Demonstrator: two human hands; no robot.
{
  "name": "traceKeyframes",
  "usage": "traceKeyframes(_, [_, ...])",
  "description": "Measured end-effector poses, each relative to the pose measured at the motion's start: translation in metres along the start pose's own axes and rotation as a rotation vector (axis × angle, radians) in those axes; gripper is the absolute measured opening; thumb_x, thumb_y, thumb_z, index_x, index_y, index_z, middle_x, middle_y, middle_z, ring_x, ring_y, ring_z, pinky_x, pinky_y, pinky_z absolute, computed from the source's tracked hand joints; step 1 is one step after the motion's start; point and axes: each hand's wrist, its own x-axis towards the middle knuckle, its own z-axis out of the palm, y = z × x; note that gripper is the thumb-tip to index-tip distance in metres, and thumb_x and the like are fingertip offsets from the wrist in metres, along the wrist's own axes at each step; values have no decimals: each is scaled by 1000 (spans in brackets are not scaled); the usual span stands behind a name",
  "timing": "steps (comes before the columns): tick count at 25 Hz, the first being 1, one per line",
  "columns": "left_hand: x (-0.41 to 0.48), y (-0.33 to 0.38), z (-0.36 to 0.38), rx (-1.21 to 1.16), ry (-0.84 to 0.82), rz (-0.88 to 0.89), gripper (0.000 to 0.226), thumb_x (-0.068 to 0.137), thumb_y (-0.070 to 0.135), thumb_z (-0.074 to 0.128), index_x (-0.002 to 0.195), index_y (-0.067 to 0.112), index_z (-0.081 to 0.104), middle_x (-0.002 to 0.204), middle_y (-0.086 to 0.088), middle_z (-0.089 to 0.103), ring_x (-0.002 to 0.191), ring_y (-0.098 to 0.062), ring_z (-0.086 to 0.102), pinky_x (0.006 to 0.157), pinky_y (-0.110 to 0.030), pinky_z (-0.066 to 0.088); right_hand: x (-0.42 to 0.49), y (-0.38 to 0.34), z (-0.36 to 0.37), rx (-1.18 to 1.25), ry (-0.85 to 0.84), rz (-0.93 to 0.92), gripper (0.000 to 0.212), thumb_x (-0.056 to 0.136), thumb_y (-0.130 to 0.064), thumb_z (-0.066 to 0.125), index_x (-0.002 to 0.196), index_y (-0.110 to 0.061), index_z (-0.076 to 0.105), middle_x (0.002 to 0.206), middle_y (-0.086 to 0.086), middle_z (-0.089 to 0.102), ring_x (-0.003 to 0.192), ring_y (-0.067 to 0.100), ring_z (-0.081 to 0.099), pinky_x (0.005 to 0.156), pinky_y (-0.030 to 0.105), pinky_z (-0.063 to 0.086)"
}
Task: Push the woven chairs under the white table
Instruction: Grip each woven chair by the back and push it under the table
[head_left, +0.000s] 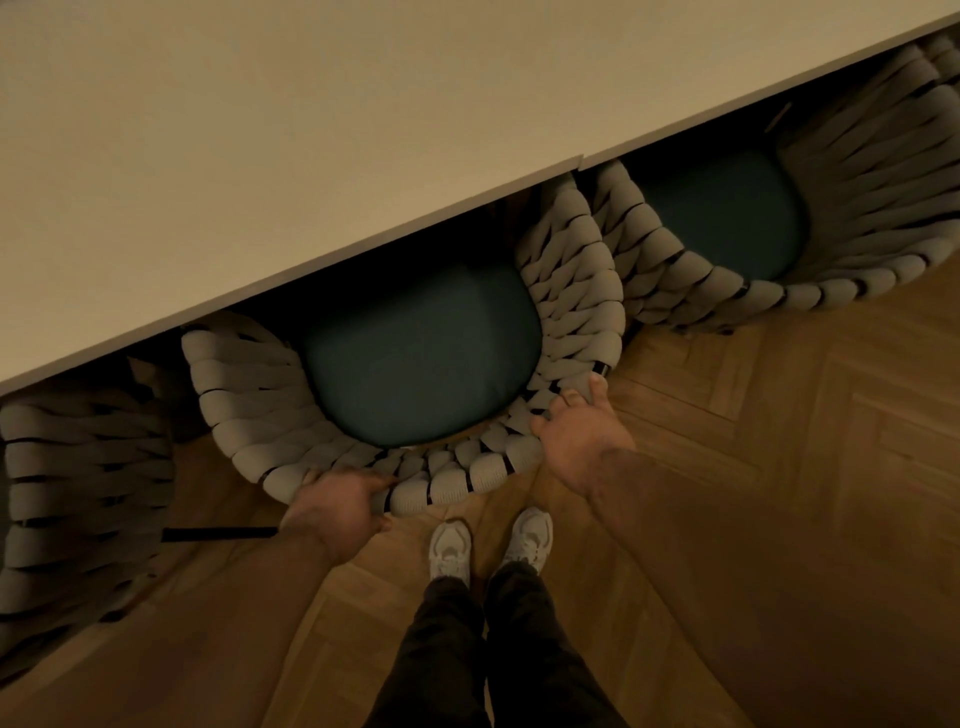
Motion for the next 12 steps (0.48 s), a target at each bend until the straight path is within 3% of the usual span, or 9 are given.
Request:
traceKeyframes(8, [-1,0,0,26,-22,-7,62,93,52,65,151,47,43,148,7,56,136,-16,48,120,-41,25,-4,-6,3,80,-58,46,59,102,-21,47,159,-19,32,163,17,32,155,36,19,122,68,-4])
traceKeyframes(12, [-1,6,-7,16,-89,-28,62,92,51,67,150,43,46,146,6,58,134,-18,51,118,-40,31,-22,-8,12,239,-4,34,62,103,-14,40,163,-20,25,171,12,15,159,32,6,128,56,1])
